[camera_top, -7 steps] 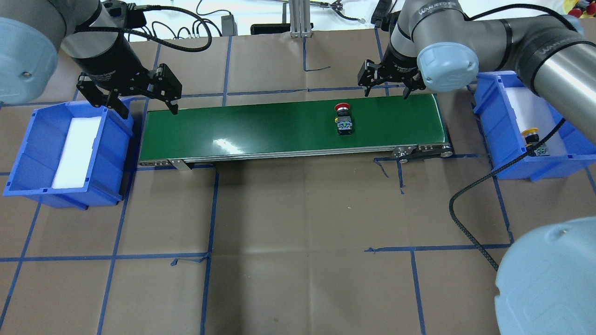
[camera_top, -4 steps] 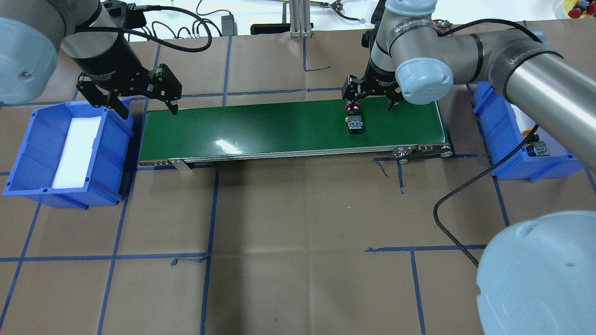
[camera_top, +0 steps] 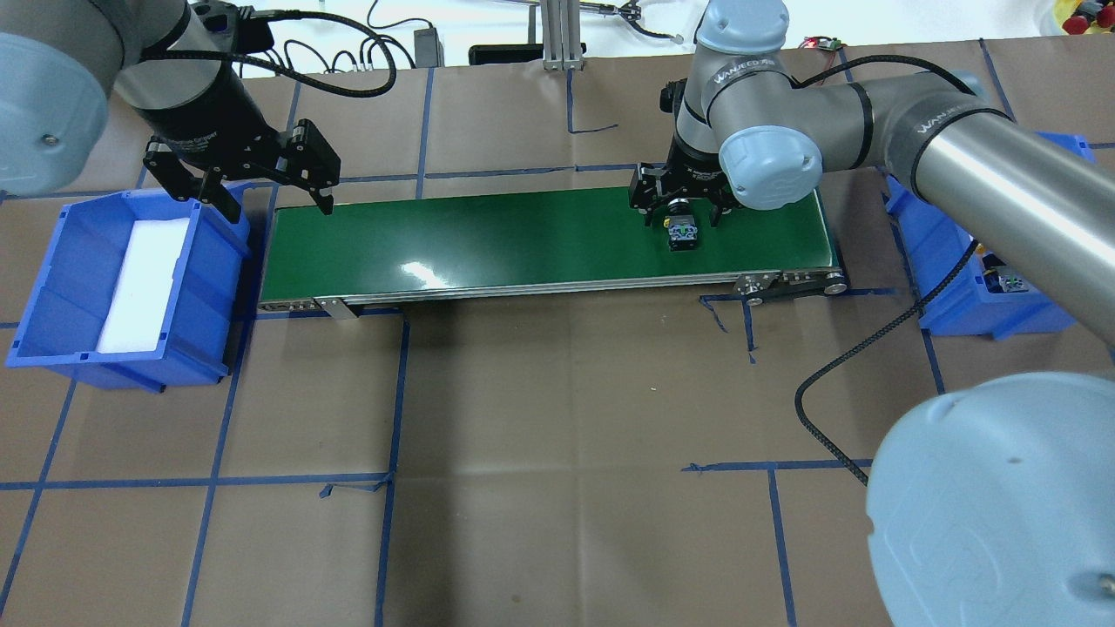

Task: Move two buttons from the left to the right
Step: 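Move the right gripper over the red button on the conveyor and grasp it, then carry the red button into the bin with the right gripper and release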

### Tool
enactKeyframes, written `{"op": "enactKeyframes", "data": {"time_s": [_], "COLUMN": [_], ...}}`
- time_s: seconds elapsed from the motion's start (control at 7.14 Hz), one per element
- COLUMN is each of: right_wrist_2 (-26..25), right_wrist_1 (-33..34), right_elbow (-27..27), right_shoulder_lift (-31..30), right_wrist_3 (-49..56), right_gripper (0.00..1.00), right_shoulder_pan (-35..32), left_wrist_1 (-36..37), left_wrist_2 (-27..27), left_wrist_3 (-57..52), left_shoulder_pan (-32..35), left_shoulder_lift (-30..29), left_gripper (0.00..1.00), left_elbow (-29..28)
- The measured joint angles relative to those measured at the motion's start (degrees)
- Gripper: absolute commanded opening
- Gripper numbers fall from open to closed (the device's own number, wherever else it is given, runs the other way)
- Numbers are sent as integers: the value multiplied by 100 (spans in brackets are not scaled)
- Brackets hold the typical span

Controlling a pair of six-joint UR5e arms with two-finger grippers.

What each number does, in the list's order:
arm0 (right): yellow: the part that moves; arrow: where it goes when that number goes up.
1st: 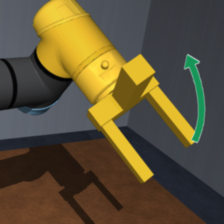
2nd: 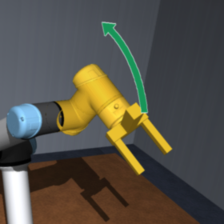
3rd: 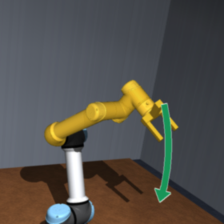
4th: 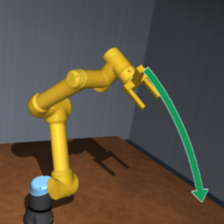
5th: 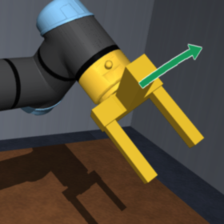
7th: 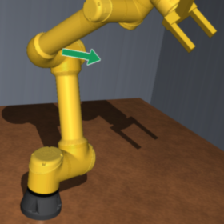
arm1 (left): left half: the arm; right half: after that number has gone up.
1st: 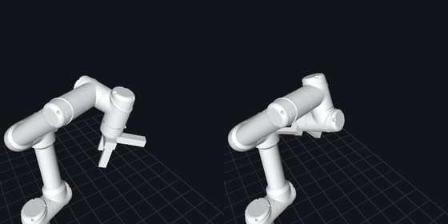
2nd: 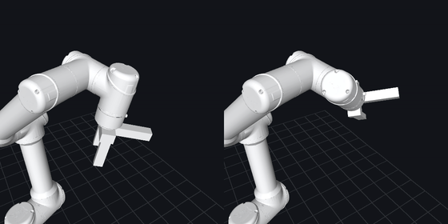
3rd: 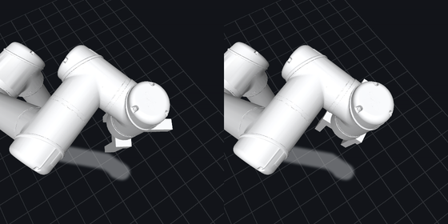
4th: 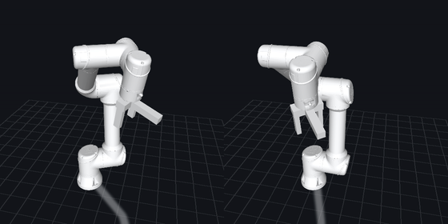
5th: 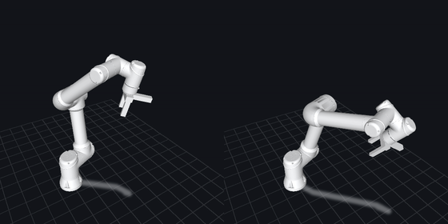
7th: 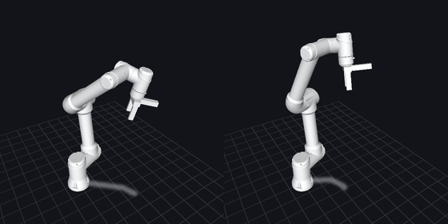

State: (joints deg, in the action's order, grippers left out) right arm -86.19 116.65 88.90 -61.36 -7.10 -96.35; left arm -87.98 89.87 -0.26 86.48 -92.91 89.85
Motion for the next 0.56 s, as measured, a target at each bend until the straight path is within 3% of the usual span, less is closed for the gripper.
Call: {"op": "enactKeyframes", "data": {"time_s": [0.28,0.42,0.56], "right_wrist_2": [-121,-322,-553], "right_wrist_1": [-29,-34,-38], "right_elbow": [-2,-11,-30], "right_shoulder_lift": [47,38,-17], "right_wrist_3": [55,80,122], "right_gripper": [13,5,4], "right_shoulder_pan": [7,19,54], "left_wrist_1": [0,0,0], "left_wrist_2": [-2,-2,-1], "left_wrist_3": [0,0,3], "left_shoulder_pan": [0,0,0], "left_shoulder_lift": [-2,-3,-6], "left_gripper": [99,99,99], "left_elbow": [-14,-21,-25]}}
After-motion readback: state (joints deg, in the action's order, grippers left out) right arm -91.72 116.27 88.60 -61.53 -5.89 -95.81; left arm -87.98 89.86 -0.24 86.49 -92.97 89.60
